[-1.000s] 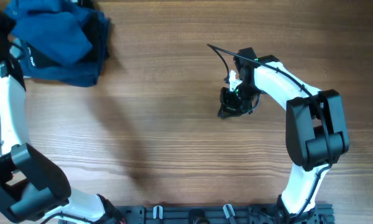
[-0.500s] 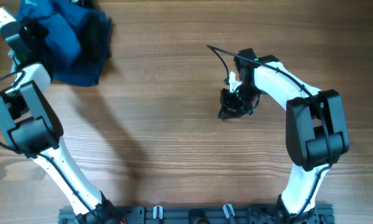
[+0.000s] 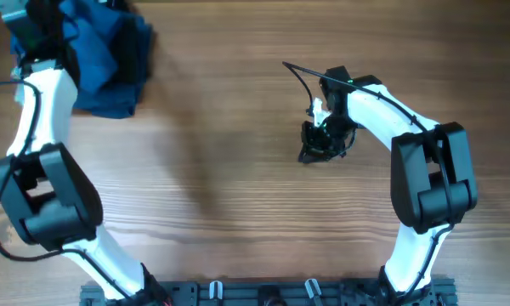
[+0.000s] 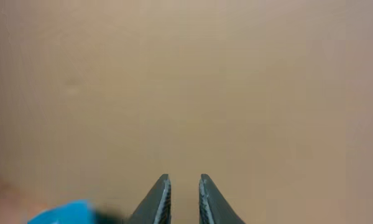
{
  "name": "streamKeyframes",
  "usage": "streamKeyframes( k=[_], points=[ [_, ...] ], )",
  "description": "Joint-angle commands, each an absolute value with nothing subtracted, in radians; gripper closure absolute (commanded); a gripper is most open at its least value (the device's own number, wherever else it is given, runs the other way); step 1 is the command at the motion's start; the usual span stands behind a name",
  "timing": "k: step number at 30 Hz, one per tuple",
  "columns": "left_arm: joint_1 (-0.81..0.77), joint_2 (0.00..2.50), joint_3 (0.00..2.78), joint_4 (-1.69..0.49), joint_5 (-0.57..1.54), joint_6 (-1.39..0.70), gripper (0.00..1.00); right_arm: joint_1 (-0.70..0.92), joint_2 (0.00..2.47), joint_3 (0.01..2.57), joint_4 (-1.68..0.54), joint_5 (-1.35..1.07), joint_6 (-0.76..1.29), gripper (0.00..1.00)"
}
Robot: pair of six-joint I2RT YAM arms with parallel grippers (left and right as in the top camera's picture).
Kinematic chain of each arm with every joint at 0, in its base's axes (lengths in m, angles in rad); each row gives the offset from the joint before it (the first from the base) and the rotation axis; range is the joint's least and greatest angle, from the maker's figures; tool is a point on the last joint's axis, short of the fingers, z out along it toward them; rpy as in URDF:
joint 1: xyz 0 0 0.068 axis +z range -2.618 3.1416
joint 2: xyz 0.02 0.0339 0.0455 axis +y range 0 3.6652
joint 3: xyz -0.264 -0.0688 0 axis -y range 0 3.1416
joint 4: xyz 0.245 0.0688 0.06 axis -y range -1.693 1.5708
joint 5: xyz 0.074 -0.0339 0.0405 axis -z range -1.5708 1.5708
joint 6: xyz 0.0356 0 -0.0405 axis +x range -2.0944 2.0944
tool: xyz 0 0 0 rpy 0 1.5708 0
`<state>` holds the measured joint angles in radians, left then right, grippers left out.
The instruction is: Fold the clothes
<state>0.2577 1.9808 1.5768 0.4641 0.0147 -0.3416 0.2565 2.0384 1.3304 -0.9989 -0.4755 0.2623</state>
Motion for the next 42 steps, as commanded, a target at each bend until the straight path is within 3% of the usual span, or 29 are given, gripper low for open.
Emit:
streamKeyframes(
  k=[1, 10, 14, 15, 17, 18, 19, 20, 26, 30, 32, 33, 34, 35, 39, 42],
  points=[
    [0.253, 2.060, 1.569, 0.468, -0.081, -0.321, 0.84, 0.258, 2.038, 1.333, -1.028, -0.487, 0.205, 0.88],
    [0.283, 2.337, 1.569, 0.469, -0.084, -0.321, 0.80, 0.258, 2.038, 1.333, -1.029, -0.488, 0.207, 0.88],
    [0.267, 2.301, 1.569, 0.467, -0.051, -0.321, 0.72, 0.258, 2.038, 1.333, -1.034, -0.487, 0.209, 0.88],
    [0.260, 2.260, 1.569, 0.466, -0.022, -0.321, 0.68, 0.258, 2.038, 1.333, -1.033, -0.487, 0.210, 0.88],
    [0.244, 2.150, 1.569, 0.453, 0.072, -0.322, 0.42, 0.258, 2.038, 1.333, -1.029, -0.487, 0.214, 0.90],
    [0.237, 2.101, 1.569, 0.439, 0.117, -0.322, 0.34, 0.258, 2.036, 1.335, -1.028, -0.487, 0.221, 0.90],
    [0.228, 2.019, 1.569, 0.403, 0.190, -0.322, 0.10, 0.257, 2.032, 1.338, -1.016, -0.487, 0.238, 0.90],
    [0.221, 1.958, 1.569, 0.367, 0.229, -0.322, 0.00, 0.257, 2.024, 1.338, -1.008, -0.484, 0.245, 0.90],
    [0.200, 1.565, 1.569, -0.050, 0.300, -0.322, 0.00, 0.244, 1.848, 1.346, -1.025, -0.425, 0.245, 0.85],
    [0.200, 1.339, 1.569, -0.391, 0.405, -0.321, 0.00, 0.241, 1.596, 1.349, -1.095, -0.347, 0.244, 0.67],
    [0.200, 1.248, 1.569, -0.554, 0.407, -0.320, 0.00, 0.241, 1.460, 1.349, -1.141, -0.309, 0.247, 0.42],
    [0.200, 1.217, 1.569, -0.616, 0.408, -0.317, 0.00, 0.241, 1.404, 1.349, -1.158, -0.297, 0.247, 0.37],
    [0.200, 1.190, 1.569, -0.680, 0.408, -0.317, 0.00, 0.241, 1.343, 1.348, -1.173, -0.284, 0.246, 0.14],
    [0.198, 1.153, 1.569, -0.771, 0.408, -0.311, 0.00, 0.241, 1.257, 1.348, -1.194, -0.270, 0.247, 0.01],
    [0.141, 1.050, 1.555, -1.002, 0.423, -0.159, 0.00, 0.241, 0.994, 1.348, -1.253, -0.226, 0.276, 0.01],
    [0.045, 0.914, 1.435, -1.015, 0.445, -0.157, 0.00, 0.241, 0.814, 1.341, -1.297, -0.202, 0.318, 0.01]
  ],
)
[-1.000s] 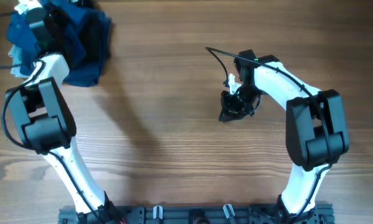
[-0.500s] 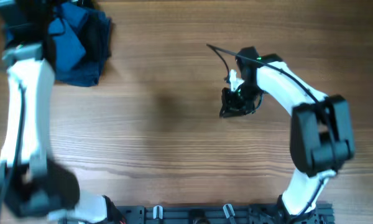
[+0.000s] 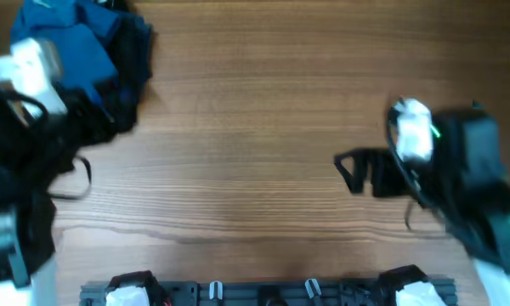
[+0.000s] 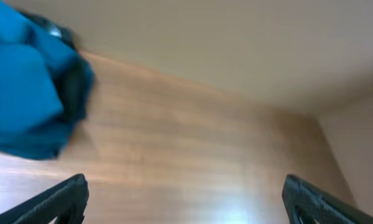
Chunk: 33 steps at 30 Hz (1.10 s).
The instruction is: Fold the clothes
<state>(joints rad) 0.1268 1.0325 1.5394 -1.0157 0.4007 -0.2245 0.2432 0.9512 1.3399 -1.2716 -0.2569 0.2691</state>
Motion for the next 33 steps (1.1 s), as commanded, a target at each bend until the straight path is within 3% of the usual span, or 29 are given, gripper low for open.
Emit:
streamKeyframes(
  k=[1, 6, 11, 33],
  points=[
    [0.018, 0.874, 1.390, -1.005, 0.445, -0.160, 0.00, 0.241, 0.766, 1.332, -1.303, -0.202, 0.319, 0.01],
    [-0.104, 0.614, 0.986, -0.799, 0.445, -0.247, 0.00, 0.241, 0.505, 1.279, -1.330, -0.119, 0.351, 0.00],
    [-0.116, 0.574, 0.789, -0.706, 0.445, -0.270, 0.00, 0.241, 0.423, 1.275, -1.333, 0.056, 0.478, 0.01],
    [-0.116, 0.766, 0.779, -0.719, 0.445, -0.270, 0.00, 0.235, 0.422, 1.274, -1.348, 0.053, 0.478, 0.01]
  ],
)
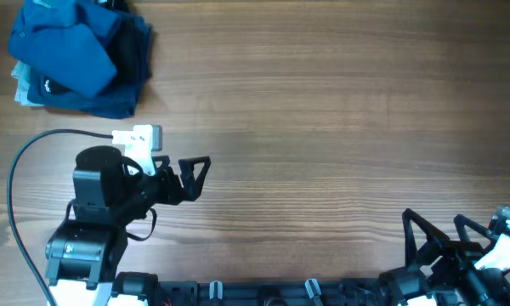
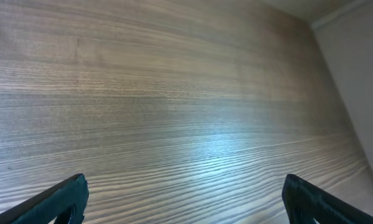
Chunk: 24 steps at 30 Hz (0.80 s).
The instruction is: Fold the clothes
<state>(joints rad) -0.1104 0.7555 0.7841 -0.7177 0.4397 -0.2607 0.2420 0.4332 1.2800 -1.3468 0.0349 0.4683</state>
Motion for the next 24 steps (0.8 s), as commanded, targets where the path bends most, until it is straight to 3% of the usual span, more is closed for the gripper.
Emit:
streamKeyframes(
  k=[1, 7, 14, 18, 24],
  points=[
    [-0.116, 0.769, 0.779, -0.719, 0.445, -0.270, 0.00, 0.227, 0.421, 1.274, -1.349, 0.053, 0.478, 0.01],
    [-0.116, 0.780, 0.779, -0.719, 0.445, -0.270, 0.00, 0.116, 0.370, 1.232, -1.299, 0.120, 0.454, 0.00],
    [-0.116, 0.780, 0.779, -0.719, 0.445, -0.270, 0.00, 0.031, 0.208, 0.748, -0.689, -0.004, 0.131, 0.00],
    [-0.116, 0.780, 0.779, -0.719, 0.445, -0.270, 0.00, 0.031, 0.105, 0.417, -0.338, -0.079, 0.134, 0.00],
    [-0.116, 0.780, 0.779, -0.719, 0.445, -0.270, 0.00, 0.031, 0.026, 0.141, -0.041, -0.129, 0.169, 0.01]
  ],
)
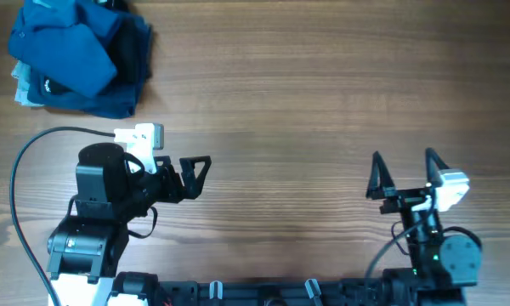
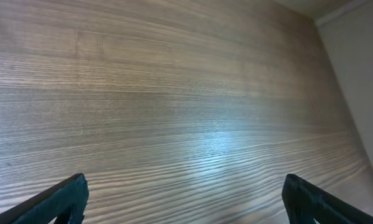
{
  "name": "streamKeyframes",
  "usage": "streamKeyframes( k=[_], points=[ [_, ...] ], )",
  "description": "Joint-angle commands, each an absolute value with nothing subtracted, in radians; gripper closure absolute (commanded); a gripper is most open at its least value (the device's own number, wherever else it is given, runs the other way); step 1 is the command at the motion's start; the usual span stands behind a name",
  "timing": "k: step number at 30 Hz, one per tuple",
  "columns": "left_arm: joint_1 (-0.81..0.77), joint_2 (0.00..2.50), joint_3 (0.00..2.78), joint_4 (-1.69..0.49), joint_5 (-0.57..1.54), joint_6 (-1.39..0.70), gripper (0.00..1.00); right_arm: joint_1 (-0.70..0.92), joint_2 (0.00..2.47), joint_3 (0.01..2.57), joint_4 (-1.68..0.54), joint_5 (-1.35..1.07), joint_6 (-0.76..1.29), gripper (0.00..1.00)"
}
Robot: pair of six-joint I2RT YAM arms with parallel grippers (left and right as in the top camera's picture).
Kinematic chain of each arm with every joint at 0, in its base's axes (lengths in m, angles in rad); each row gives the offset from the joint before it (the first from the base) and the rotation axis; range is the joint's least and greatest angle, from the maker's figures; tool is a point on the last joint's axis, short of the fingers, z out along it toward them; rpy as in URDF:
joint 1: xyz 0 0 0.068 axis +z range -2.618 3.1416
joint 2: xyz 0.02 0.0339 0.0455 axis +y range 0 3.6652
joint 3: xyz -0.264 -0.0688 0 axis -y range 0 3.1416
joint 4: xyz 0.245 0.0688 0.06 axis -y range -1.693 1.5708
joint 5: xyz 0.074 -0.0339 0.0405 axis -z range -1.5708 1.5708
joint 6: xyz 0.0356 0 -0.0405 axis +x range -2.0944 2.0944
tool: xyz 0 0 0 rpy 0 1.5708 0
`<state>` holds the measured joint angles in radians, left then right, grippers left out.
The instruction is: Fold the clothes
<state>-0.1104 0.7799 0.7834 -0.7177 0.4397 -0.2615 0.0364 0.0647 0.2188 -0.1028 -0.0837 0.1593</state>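
A pile of folded blue clothes (image 1: pixel 78 55) lies at the table's far left corner, with a darker garment at its right edge. My left gripper (image 1: pixel 197 175) is open near the front left, far from the pile and pointing right. In the left wrist view its two fingertips (image 2: pixel 68 194) stand wide apart over bare wood, with nothing between them. Near the front right my right gripper (image 1: pixel 401 172) is open too, its fingers pointing toward the far side and empty.
The wooden table (image 1: pixel 306 102) fills both views. A black cable (image 1: pixel 25 153) loops from the left arm. Along the front edge runs a black rail (image 1: pixel 263 293) carrying both arm bases. In the left wrist view a pale wall (image 2: pixel 360 81) borders the table's right end.
My right arm has moved from the front right corner to stand further in, its open fingers pointing away. The left arm and the pile have hardly changed.
At first my left gripper was at the blue pile, shut, and my right gripper hung over the table's middle. Then both arms were pulled back from there, blurred, the left open. Later both rested near the front edge, open, with the pile left at the far left.
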Motion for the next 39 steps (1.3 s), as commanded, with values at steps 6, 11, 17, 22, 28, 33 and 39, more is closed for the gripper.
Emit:
streamKeyframes(
  k=[6, 11, 17, 22, 28, 33, 39],
  points=[
    [-0.116, 0.780, 0.779, -0.719, 0.445, -0.270, 0.00, 0.031, 0.003, 0.020, 0.075, -0.120, 0.190, 0.00],
    [-0.116, 0.780, 0.779, -0.719, 0.445, -0.270, 0.00, 0.031, 0.003, 0.005, 0.020, -0.113, 0.190, 0.00],
    [-0.116, 0.780, 0.779, -0.719, 0.445, -0.270, 0.00, 0.031, 0.004, 0.005, 0.007, -0.113, 0.190, 0.00],
    [-0.116, 0.780, 0.779, -0.719, 0.445, -0.270, 0.00, 0.031, 0.005, 0.005, 0.007, -0.113, 0.190, 0.00],
    [-0.116, 0.780, 0.779, -0.719, 0.445, -0.270, 0.00, 0.031, 0.005, 0.005, 0.007, -0.113, 0.190, 0.00],
    [-0.116, 0.780, 0.779, -0.719, 0.445, -0.270, 0.00, 0.031, 0.005, 0.005, 0.007, -0.113, 0.190, 0.00],
    [-0.112, 0.780, 0.779, -0.715, 0.090, -0.270, 0.00, 0.031, 0.005, 0.005, 0.007, -0.113, 0.190, 0.00]
  ],
)
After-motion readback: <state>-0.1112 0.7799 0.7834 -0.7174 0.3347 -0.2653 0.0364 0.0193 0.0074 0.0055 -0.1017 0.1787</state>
